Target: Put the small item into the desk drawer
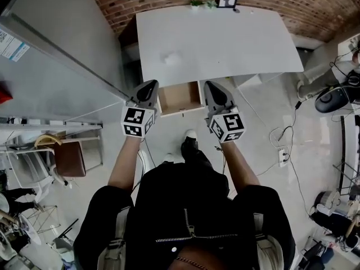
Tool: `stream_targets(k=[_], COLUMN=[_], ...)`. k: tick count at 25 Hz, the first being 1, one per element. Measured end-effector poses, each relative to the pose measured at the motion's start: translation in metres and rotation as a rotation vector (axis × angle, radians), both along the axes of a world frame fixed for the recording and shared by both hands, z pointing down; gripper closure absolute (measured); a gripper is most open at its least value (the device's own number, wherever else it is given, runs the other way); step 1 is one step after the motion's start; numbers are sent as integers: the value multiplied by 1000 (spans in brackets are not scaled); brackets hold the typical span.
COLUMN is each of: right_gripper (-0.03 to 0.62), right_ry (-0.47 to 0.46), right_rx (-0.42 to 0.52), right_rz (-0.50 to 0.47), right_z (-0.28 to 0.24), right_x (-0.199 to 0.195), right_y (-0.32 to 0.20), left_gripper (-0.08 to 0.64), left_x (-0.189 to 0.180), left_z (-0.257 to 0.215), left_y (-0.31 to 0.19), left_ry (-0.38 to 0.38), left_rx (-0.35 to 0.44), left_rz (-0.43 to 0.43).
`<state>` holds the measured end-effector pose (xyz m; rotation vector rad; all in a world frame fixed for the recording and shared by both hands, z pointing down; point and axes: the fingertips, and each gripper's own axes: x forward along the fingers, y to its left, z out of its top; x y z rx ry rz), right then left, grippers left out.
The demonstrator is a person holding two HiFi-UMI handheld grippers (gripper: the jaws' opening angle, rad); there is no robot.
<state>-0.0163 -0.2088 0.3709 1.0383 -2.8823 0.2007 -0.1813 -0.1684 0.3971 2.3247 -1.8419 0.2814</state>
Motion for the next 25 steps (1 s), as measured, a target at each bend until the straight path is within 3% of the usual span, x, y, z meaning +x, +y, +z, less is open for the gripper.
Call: stream_targets(k=[6,9,12,25], right_gripper=[586,586,586,586], right_ry=[15,19,23,45], right_rx=[-86,-103,-117,-163], right_rz=[-20,-29,-36,-27], right_z=[37,46,53,74], right_x=[3,0,-2,1], right_y=[-2,-1,-1,-13], left_gripper=[537,386,306,307], left_x=[9,11,11,7], left_z=[26,30,35,79], left_y=[-2,-3,-2,-29], left_ry=[-25,-5,16,-4], left_rx=[-27,-24,-28,-138], left_rz=[-17,-12,-2,46])
